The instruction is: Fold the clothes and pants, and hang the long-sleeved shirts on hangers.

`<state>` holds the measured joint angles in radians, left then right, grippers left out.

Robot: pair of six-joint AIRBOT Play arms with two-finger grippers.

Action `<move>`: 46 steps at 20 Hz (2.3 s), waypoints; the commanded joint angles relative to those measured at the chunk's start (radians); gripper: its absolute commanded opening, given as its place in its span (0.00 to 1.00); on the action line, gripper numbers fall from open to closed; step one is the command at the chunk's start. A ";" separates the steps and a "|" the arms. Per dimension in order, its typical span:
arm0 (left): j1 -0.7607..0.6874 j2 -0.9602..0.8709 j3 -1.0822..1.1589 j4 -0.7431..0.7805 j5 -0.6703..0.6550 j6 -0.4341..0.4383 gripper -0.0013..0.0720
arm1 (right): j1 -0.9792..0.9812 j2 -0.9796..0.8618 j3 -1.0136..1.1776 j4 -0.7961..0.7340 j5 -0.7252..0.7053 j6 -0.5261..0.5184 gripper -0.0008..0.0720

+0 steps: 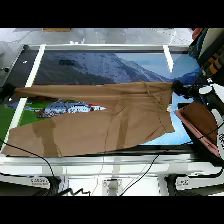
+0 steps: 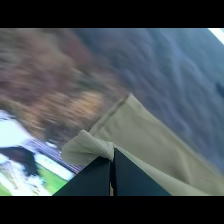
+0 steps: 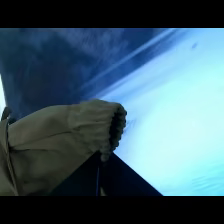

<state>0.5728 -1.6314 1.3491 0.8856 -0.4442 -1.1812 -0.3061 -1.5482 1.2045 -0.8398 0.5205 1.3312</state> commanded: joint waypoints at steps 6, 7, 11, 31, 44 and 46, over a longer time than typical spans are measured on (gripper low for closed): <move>-0.033 -0.021 -0.070 0.599 -0.395 -0.372 0.03 | 0.002 -0.099 0.000 -0.037 -0.051 0.030 0.05; -0.031 -0.021 -0.076 0.595 -0.399 -0.372 0.03 | 0.002 -0.106 0.000 -0.037 -0.055 0.030 0.05; -0.031 -0.023 -0.076 0.595 -0.345 -0.376 0.03 | 0.002 -0.109 0.000 -0.035 -0.103 0.030 0.05; 0.083 0.151 -0.076 0.721 -0.608 -0.356 0.92 | -0.195 0.225 0.000 -0.248 0.407 0.018 0.71; 0.583 0.095 -0.108 0.430 -0.959 -0.008 0.89 | -0.466 0.313 -0.141 -0.402 0.864 -0.025 0.48; 0.645 0.134 -0.178 0.429 -0.968 -0.007 0.89 | -0.520 0.386 -0.242 -0.392 0.818 -0.046 0.48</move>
<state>1.1221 -1.5322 1.2289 1.3266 -1.3380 -1.2053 -0.7525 -1.2350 1.0691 -1.2232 1.3323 1.3079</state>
